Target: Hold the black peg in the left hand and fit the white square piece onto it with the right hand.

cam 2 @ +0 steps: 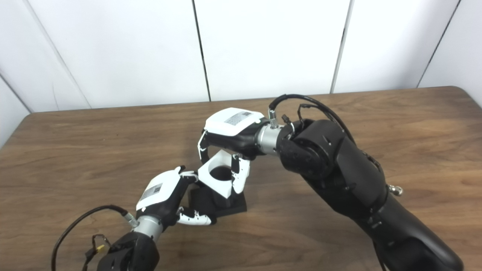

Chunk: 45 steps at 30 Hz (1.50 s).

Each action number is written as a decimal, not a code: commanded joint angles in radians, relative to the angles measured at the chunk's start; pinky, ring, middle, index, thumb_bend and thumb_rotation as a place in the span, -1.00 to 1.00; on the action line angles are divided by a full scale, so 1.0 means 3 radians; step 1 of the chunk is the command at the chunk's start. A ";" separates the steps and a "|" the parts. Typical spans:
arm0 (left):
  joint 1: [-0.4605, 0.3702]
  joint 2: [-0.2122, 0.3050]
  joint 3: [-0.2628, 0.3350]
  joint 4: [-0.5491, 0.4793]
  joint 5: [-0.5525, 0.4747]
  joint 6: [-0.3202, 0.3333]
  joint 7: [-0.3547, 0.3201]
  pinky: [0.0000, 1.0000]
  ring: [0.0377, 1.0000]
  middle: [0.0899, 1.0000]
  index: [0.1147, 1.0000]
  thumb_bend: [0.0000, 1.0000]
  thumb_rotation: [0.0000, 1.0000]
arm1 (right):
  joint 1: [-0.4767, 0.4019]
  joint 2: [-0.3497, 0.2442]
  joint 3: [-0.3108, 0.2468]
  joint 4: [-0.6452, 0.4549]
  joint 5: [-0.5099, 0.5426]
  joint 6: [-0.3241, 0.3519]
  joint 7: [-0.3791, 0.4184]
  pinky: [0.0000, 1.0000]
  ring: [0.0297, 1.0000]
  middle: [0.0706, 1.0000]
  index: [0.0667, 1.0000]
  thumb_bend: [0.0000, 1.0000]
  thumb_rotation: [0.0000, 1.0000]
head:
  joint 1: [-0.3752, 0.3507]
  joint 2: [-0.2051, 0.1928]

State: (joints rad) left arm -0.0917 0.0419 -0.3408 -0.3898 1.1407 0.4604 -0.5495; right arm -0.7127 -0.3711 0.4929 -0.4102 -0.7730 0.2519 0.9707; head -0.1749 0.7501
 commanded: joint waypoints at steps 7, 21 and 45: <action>0.0026 -0.0002 -0.0040 0.0031 0.0125 0.0023 -0.0150 1.00 1.00 0.74 -0.16 0.02 -0.88 | -0.0078 0.0059 0.0001 -0.0105 0.0028 -0.0040 0.0016 1.00 0.86 0.55 -0.11 0.05 -0.73 | 0.0007 0.0023; 0.0029 -0.0053 -0.0029 0.0029 0.0144 0.0020 -0.0157 1.00 1.00 0.74 -0.16 0.02 -0.88 | -0.0078 0.0082 0.0092 -0.0093 -0.0006 -0.0060 0.0075 1.00 0.86 0.56 -0.10 0.04 -0.74 | 0.0031 0.0039; 0.0056 -0.0049 -0.0019 0.0004 0.0108 0.0005 -0.0133 1.00 1.00 0.74 -0.16 0.02 -0.88 | 0.0231 0.0038 0.0145 0.0248 -0.0138 -0.0302 -0.0225 1.00 0.91 0.68 0.40 0.81 -0.47 | 0.0022 0.0051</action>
State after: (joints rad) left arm -0.0871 0.0178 -0.3409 -0.3977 1.1620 0.4561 -0.5605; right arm -0.6131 -0.3601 0.5444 -0.3287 -0.8170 0.1823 0.9040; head -0.1672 0.7639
